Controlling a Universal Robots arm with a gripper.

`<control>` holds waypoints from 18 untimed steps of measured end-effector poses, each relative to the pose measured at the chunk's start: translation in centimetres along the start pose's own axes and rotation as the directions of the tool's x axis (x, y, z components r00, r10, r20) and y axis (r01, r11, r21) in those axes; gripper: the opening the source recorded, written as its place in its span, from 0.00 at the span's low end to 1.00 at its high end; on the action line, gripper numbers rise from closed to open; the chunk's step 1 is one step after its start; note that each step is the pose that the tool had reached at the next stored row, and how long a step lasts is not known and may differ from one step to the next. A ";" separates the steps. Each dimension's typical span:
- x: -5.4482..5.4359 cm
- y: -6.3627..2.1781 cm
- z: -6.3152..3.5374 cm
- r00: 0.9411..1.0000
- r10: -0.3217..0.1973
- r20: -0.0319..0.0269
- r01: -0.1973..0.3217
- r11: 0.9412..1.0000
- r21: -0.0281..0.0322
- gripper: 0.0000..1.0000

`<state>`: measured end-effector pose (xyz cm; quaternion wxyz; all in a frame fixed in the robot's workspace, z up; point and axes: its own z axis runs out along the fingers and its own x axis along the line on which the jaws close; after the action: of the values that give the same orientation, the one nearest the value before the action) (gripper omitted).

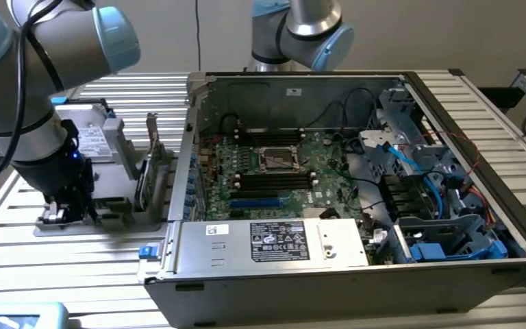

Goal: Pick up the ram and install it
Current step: 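Pick up the ram and move it above insertion slot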

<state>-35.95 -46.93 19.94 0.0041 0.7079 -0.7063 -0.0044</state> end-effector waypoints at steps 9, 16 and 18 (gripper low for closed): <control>0.1 0.10 -3.32 1.000 0.000 -0.010 0.000 1.000 -0.001 0.13; 0.1 0.16 -6.50 1.000 0.000 -0.013 0.000 1.000 -0.001 0.13; 0.1 0.17 -7.39 1.000 0.000 -0.013 0.000 1.000 -0.001 0.13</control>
<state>-36.03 -47.06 27.34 0.0091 0.7079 -0.7063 0.0001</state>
